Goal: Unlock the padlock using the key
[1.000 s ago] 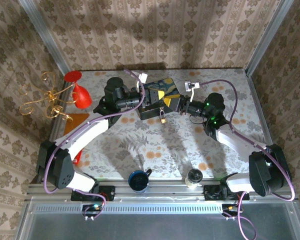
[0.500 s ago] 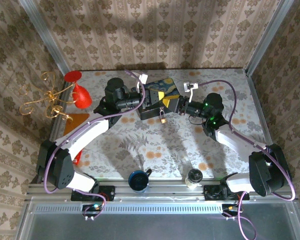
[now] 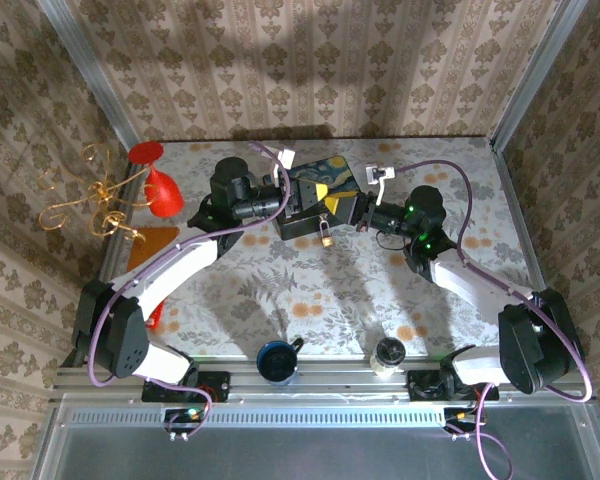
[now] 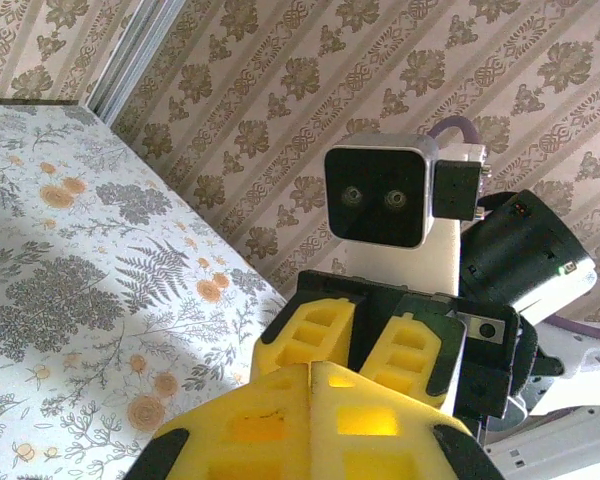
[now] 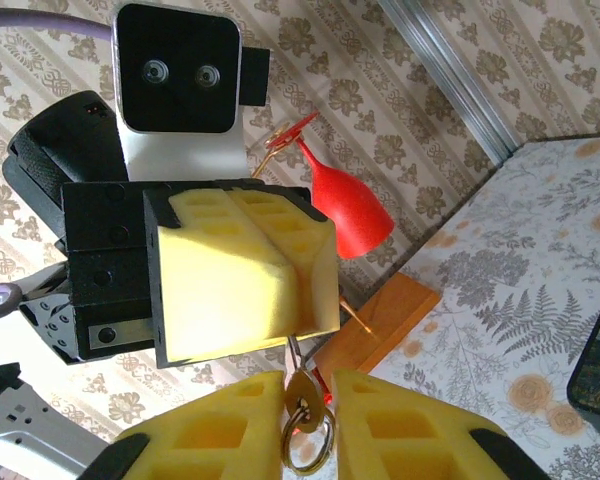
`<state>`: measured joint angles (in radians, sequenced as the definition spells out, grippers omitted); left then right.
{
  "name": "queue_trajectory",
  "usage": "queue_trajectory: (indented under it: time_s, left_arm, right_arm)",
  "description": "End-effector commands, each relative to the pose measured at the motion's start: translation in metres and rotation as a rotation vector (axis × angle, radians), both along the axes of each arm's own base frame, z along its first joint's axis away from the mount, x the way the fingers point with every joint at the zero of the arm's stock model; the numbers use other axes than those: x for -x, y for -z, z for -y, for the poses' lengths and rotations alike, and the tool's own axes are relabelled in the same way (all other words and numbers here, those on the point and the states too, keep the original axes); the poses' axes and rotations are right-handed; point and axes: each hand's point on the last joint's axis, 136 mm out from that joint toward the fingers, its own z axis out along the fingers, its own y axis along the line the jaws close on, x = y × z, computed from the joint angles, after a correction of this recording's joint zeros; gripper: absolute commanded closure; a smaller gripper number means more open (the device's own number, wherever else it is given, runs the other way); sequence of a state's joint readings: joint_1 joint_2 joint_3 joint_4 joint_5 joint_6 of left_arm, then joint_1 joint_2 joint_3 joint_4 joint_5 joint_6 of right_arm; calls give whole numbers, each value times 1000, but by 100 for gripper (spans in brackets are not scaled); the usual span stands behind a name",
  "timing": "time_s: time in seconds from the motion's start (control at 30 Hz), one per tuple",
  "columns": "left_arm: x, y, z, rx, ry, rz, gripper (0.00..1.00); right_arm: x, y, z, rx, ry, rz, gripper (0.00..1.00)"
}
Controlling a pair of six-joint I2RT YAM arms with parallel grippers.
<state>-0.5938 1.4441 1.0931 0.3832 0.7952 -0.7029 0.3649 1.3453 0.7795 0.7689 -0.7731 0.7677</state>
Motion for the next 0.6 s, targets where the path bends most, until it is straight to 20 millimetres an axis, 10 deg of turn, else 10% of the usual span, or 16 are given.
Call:
queue_trajectory:
  time_s: [0.0, 0.57]
  left_arm:
    - [6, -15, -6, 24, -7, 48, 100]
    - [1, -18, -8, 43, -28, 46, 100]
  right_arm:
    - [0, -7, 4, 7, 36, 24, 83]
    - [5, -7, 6, 18, 38, 29, 89]
